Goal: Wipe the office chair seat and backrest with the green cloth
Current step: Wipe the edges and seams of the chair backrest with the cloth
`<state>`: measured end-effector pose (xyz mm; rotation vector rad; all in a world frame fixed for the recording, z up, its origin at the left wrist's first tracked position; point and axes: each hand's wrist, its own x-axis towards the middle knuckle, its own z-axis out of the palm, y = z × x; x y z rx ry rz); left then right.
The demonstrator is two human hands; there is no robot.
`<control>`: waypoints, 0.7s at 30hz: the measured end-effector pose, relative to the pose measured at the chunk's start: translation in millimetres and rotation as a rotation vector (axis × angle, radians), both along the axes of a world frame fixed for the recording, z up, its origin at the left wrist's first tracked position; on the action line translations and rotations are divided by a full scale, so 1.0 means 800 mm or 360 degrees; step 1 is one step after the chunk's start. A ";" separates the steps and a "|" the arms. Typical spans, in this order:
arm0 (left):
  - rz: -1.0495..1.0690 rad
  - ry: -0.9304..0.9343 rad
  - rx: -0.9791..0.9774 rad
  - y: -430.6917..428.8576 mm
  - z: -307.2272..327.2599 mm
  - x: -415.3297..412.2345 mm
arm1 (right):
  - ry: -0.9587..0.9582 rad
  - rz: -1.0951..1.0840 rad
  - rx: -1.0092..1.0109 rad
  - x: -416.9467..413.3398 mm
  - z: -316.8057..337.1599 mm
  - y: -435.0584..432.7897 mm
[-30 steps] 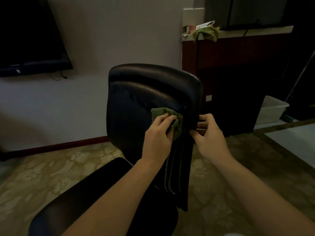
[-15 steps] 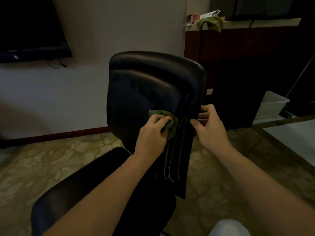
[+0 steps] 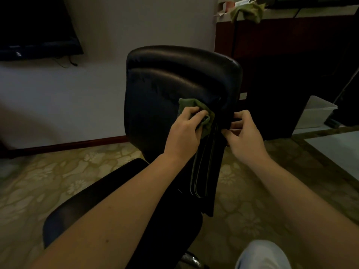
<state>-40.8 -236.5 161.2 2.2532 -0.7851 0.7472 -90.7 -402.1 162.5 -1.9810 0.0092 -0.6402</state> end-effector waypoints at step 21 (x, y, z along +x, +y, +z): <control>-0.0025 -0.0016 -0.0115 0.010 0.000 -0.017 | -0.0076 -0.0035 0.0010 -0.019 -0.011 0.008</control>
